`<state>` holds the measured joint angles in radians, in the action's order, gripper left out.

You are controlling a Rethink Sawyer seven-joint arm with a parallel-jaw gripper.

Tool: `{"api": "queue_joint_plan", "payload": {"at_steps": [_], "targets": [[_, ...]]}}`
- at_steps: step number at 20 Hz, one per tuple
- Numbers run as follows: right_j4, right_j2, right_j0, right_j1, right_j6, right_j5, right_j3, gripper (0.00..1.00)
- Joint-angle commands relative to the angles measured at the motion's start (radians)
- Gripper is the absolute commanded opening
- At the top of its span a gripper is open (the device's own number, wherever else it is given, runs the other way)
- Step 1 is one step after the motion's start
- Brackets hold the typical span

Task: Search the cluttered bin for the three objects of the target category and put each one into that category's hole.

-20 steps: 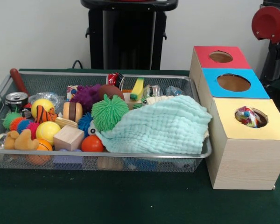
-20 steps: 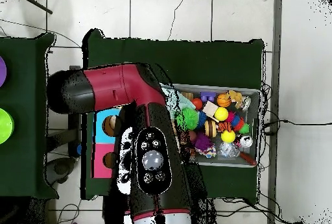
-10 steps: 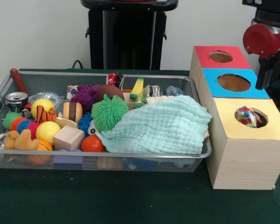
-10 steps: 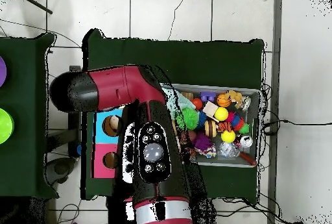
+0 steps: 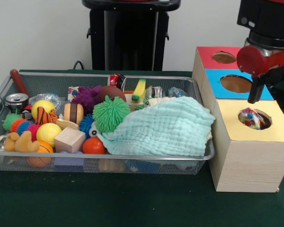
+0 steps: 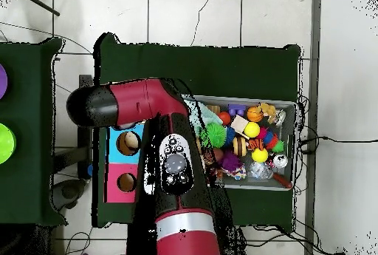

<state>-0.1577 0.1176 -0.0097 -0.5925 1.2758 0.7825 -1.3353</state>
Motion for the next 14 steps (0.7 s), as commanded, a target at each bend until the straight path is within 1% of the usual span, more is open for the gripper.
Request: {"api": "queue_joint_plan", "payload": {"at_steps": [1,3,6,9,14], "targets": [[-0.063,0.001,-0.003,0.079,0.081,0.023,-0.03,0.0],[-0.065,0.001,-0.002,0.093,0.081,0.011,-0.025,0.0],[-0.059,0.01,-0.012,0.104,0.083,-0.032,-0.046,0.0],[-0.043,0.036,-0.03,0.128,0.085,-0.087,-0.067,0.0],[-0.017,0.099,-0.074,0.147,0.077,-0.211,-0.113,0.0]]}}
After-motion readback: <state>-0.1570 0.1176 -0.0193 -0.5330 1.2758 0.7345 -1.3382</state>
